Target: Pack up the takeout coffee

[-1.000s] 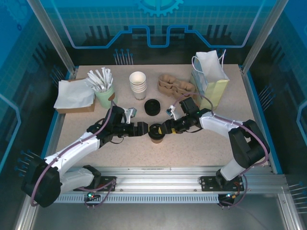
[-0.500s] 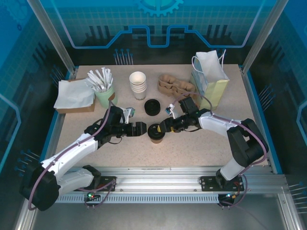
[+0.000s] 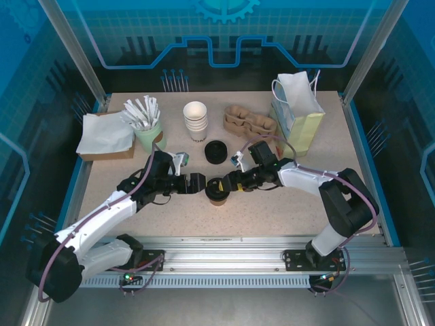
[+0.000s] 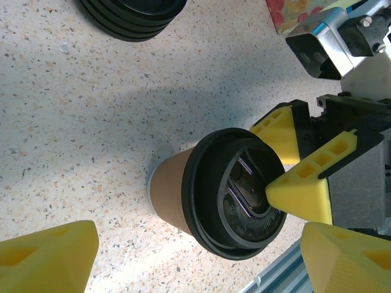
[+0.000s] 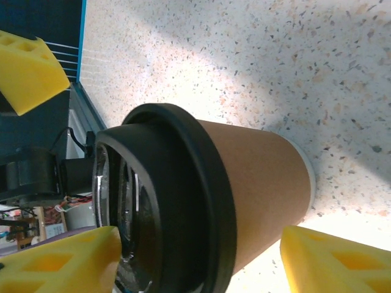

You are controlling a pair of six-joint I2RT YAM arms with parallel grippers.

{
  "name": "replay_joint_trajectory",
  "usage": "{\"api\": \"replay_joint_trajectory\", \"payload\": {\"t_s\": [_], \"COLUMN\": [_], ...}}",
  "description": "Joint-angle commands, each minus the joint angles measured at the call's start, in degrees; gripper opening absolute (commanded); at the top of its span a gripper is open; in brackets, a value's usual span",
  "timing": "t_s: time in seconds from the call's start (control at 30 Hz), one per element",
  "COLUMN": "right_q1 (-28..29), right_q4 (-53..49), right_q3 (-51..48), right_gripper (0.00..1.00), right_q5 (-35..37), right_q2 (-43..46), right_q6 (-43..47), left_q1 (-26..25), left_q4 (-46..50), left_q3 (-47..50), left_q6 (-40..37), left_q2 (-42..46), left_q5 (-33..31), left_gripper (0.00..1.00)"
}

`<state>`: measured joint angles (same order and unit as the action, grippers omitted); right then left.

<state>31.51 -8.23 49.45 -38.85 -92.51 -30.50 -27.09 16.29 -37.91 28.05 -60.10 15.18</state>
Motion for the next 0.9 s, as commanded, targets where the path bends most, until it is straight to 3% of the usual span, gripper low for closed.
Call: {"api": "replay_joint_trajectory", "payload": {"t_s": [0.0,0.47,0.87], "right_q1": [0.57,0.57,-0.34], "right_q4": [-1.65,0.07,-2.22], "right_q3": [-1.13,-2.35,-4.26], "right_gripper": [0.76,0.78,0.86], "right_q5": [0.92,-0.07,0.02], "right_q2": [2.04,3.01,6.64], "right_q6": [0.12,-1.02,-0.76], "left_q1": [0.57,0.69,0.66], "left_q4": [0.83,1.11,0.76], "left_q3": [-1.63,-1.95,-1.58], "left_q6": [-1.46,-1.68,-1.5], "left_q2": [0.86,0.46,-0.02], "left_q5": [-0.46,-0.65,-0.56], "left_gripper": [0.87,0.87,0.87]}}
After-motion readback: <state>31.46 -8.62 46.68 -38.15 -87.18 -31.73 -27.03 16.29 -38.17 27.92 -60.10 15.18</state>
